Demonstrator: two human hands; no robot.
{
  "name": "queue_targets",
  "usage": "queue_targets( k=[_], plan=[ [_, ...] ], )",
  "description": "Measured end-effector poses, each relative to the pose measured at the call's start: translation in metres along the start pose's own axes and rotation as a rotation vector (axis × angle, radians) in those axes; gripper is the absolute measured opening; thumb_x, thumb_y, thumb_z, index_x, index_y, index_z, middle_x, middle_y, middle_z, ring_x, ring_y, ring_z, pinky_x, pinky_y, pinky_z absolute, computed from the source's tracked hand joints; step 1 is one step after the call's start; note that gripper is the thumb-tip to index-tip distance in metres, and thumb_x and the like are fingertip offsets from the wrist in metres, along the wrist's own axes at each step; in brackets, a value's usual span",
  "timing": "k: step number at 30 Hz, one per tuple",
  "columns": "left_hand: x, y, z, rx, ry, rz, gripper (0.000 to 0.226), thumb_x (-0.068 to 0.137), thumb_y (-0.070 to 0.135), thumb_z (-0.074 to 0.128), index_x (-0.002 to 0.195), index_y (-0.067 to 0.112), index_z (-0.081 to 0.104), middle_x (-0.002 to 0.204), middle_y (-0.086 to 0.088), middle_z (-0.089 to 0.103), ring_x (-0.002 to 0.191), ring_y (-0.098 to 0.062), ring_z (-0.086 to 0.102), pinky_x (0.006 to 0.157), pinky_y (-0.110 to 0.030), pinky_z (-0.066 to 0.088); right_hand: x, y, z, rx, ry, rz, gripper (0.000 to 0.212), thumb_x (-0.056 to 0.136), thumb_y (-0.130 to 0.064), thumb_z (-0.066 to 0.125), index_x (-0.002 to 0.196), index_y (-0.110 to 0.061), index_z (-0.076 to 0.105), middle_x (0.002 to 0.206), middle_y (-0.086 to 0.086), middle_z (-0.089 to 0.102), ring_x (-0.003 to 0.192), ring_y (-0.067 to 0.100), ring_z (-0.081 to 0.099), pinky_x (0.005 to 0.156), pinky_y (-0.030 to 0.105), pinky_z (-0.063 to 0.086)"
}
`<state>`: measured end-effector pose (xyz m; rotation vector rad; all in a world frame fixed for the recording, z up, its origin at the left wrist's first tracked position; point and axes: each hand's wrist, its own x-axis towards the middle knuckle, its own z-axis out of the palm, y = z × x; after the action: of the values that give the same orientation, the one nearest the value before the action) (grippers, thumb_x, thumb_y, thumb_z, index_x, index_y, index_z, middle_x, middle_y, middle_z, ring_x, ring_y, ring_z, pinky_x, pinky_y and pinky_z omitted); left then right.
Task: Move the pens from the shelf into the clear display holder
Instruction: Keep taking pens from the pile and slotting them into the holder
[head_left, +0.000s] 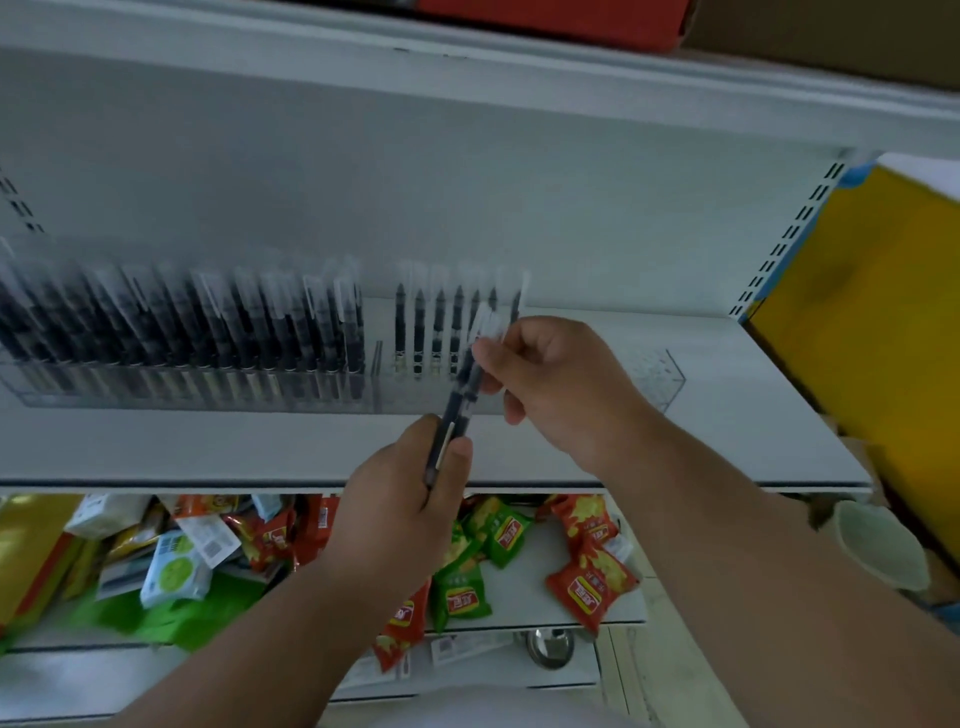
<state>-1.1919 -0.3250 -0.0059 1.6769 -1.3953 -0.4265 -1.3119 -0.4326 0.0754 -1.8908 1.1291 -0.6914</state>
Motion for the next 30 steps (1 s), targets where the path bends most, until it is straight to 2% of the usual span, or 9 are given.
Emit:
queue_targets(
  k=[3,5,9,11,14,17,21,24,30],
  plan=[
    [0.003,0.005,0.003,0.009,-0.022,0.012,0.040,0.088,0.063,0.026,0.082,0.029,0.047,0.050,0.007,0.044,0.048,-0.008,0.045,0.047,-0.028,0.025,0.000,0.002,-0.005,0.109,0.033,0.008,0.030,0.095,-0.031,0.062,0.079,-0.005,0.065,0.063,-0.002,0.069,0.049,0.011,0.059,0.052,0.027,0.044],
    [0.005,0.005,0.003,-0.025,-0.010,-0.001,0.040,0.088,0.063,0.027,0.080,0.029,0.045,0.051,0.008,0.047,0.045,-0.009,0.043,0.047,-0.028,0.027,0.003,0.006,-0.013,0.184,0.130,0.006,0.027,0.096,-0.029,0.061,0.079,-0.007,0.063,0.068,0.002,0.070,0.054,0.014,0.061,0.053,0.029,0.044],
    [0.004,0.002,0.004,-0.138,0.023,-0.060,0.039,0.087,0.065,0.030,0.078,0.030,0.045,0.052,0.005,0.047,0.039,-0.009,0.038,0.042,-0.039,0.034,0.014,0.015,-0.035,0.224,0.403,-0.067,0.021,0.095,-0.024,0.061,0.080,-0.009,0.060,0.075,0.002,0.071,0.062,0.014,0.069,0.050,0.021,0.041],
    [0.004,0.002,0.004,-0.126,0.024,-0.056,0.038,0.087,0.065,0.029,0.079,0.031,0.045,0.055,0.002,0.049,0.041,-0.009,0.040,0.045,-0.042,0.037,0.020,0.017,-0.043,0.183,0.470,-0.122,0.020,0.094,-0.023,0.064,0.079,-0.010,0.063,0.073,-0.001,0.070,0.063,0.011,0.070,0.050,0.017,0.044],
    [0.006,0.004,0.004,-0.127,0.041,-0.041,0.039,0.086,0.065,0.028,0.080,0.030,0.045,0.059,0.001,0.052,0.043,-0.010,0.041,0.046,-0.040,0.037,0.029,0.019,-0.048,0.117,0.495,-0.169,0.017,0.093,-0.025,0.066,0.081,-0.013,0.067,0.076,-0.004,0.071,0.063,0.007,0.069,0.058,0.015,0.050],
    [0.007,0.003,0.004,-0.125,0.058,-0.042,0.039,0.087,0.064,0.029,0.077,0.030,0.046,0.066,-0.004,0.055,0.043,-0.009,0.042,0.046,-0.042,0.038,0.034,0.021,-0.043,0.034,0.483,-0.197,0.017,0.093,-0.026,0.066,0.080,-0.015,0.067,0.075,-0.002,0.070,0.065,0.009,0.068,0.058,0.015,0.050],
    [0.005,0.002,0.003,-0.132,0.051,-0.058,0.040,0.087,0.065,0.029,0.078,0.030,0.046,0.055,-0.001,0.050,0.040,-0.009,0.039,0.044,-0.045,0.038,0.040,0.023,-0.036,-0.066,0.479,-0.234,0.018,0.094,-0.028,0.064,0.081,-0.014,0.063,0.076,0.001,0.069,0.068,0.015,0.068,0.067,0.032,0.055],
    [0.003,0.002,0.001,-0.143,0.040,-0.079,0.038,0.086,0.066,0.030,0.078,0.032,0.046,0.050,0.003,0.046,0.039,-0.011,0.039,0.042,-0.051,0.040,0.045,0.021,-0.034,-0.133,0.487,-0.264,0.021,0.094,-0.030,0.062,0.079,-0.016,0.060,0.075,0.000,0.067,0.070,0.021,0.067,0.067,0.038,0.055],
    [0.002,0.001,-0.001,-0.140,0.031,-0.081,0.039,0.086,0.066,0.029,0.077,0.031,0.045,0.049,0.004,0.045,0.040,-0.012,0.039,0.042,-0.055,0.039,0.055,0.023,-0.035,-0.240,0.487,-0.234,0.024,0.095,-0.033,0.059,0.075,-0.023,0.051,0.071,-0.003,0.064,0.070,0.017,0.064,0.066,0.031,0.052]
  ],
)
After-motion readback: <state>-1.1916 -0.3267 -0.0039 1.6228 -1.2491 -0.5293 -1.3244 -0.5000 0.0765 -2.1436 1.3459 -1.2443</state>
